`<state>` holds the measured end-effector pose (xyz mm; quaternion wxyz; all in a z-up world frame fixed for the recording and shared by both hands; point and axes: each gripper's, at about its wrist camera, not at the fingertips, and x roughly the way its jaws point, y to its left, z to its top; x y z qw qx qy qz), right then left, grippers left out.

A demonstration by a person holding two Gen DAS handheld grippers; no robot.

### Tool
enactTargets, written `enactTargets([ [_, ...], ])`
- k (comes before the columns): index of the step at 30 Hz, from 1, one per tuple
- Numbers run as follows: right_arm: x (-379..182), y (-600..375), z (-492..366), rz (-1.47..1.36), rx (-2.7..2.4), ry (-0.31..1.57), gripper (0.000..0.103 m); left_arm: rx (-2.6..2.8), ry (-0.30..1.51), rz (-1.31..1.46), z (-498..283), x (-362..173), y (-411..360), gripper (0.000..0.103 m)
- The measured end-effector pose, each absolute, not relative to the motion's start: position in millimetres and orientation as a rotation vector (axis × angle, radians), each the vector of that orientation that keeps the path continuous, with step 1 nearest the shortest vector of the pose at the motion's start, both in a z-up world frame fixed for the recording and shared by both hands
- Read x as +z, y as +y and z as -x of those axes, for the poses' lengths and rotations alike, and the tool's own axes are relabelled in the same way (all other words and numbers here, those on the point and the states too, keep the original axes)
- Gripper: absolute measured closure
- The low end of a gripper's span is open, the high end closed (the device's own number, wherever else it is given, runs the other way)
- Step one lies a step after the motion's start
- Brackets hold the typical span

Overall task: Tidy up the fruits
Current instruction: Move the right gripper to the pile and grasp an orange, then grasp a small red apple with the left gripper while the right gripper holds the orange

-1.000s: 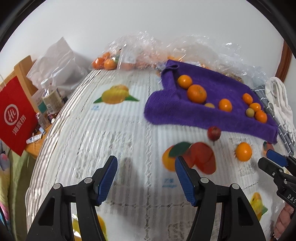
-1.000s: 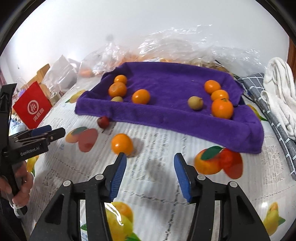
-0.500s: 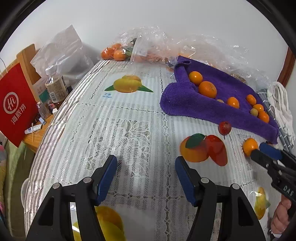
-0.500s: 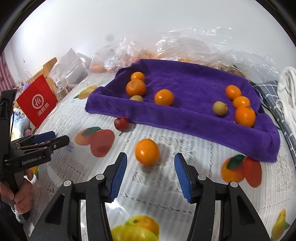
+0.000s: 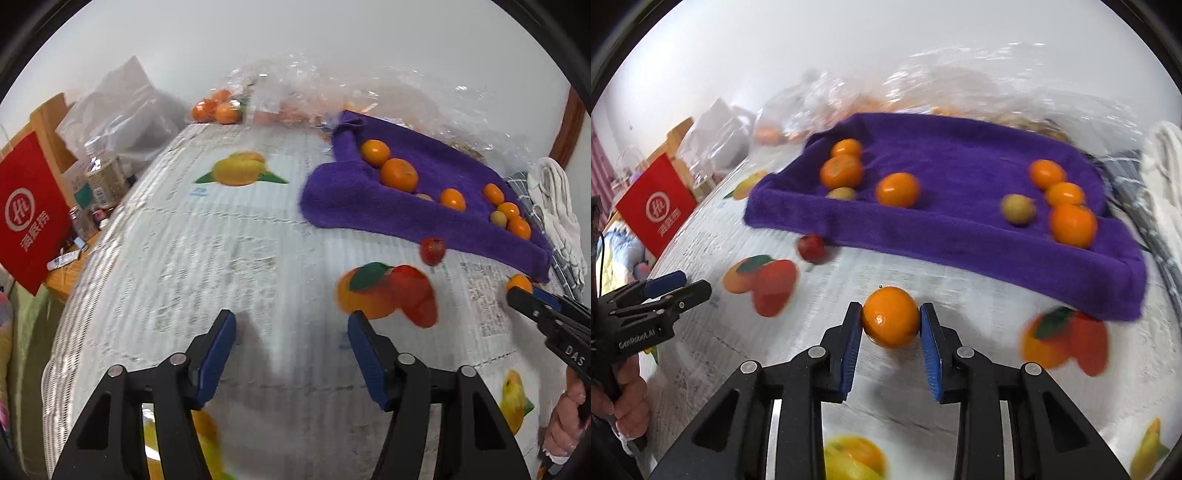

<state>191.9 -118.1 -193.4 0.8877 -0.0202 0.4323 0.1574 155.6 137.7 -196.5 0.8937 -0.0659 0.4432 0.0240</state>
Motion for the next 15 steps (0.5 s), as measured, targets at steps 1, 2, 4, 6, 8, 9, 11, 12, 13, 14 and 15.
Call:
enactTargets([
  [1, -193.0, -125.9, -190.7, 0.045, 0.317, 0.900, 0.072, 0.036, 0.918, 0.135, -156.8, -195.9, 133.1, 0.045],
  [2, -193.1, -136.3, -188.5, 0.056, 0.305, 0.900, 0.072, 0.008, 0.911, 0.131, -159.8, -194.0, 124.4, 0.045],
  [4, -193.8, -156.4, -184.9, 0.063, 0.252, 0.885, 0.072, -0.016, 0.899, 0.115, -165.7, -190.9, 108.5, 0.045],
  [6, -196.2, -175.4, -183.7, 0.052, 0.209, 0.886, 0.072, -0.044, 0.894, 0.105, -173.1, -188.5, 92.8, 0.046],
  [8, -198.9, -191.3, -184.3, 0.029, 0.184, 0.895, 0.072, -0.076, 0.893, 0.104, -180.5, -186.3, 79.4, 0.046],
  [9, -199.7, -198.1, -184.7, 0.021, 0.174, 0.897, 0.072, -0.096, 0.893, 0.101, -185.7, -185.3, 70.5, 0.046],
  [11, -199.9, -208.2, -184.2, 0.017, 0.154, 0.893, 0.072, -0.108, 0.890, 0.097, -193.0, -184.6, 61.4, 0.047],
  [12, -199.5, -211.1, -184.3, 0.019, 0.148, 0.888, 0.072, -0.108, 0.887, 0.100, -197.7, -184.8, 56.2, 0.048],
  [13, -198.7, -212.4, -184.2, 0.019, 0.146, 0.882, 0.072, -0.109, 0.885, 0.103, -199.3, -185.5, 53.5, 0.048],
  [14, -198.1, -213.8, -183.6, 0.016, 0.146, 0.876, 0.072, -0.111, 0.886, 0.108, -203.1, -186.4, 50.6, 0.050],
  [15, -197.8, -214.6, -183.0, 0.014, 0.149, 0.871, 0.072, -0.108, 0.893, 0.111, -208.0, -188.6, 47.5, 0.052],
])
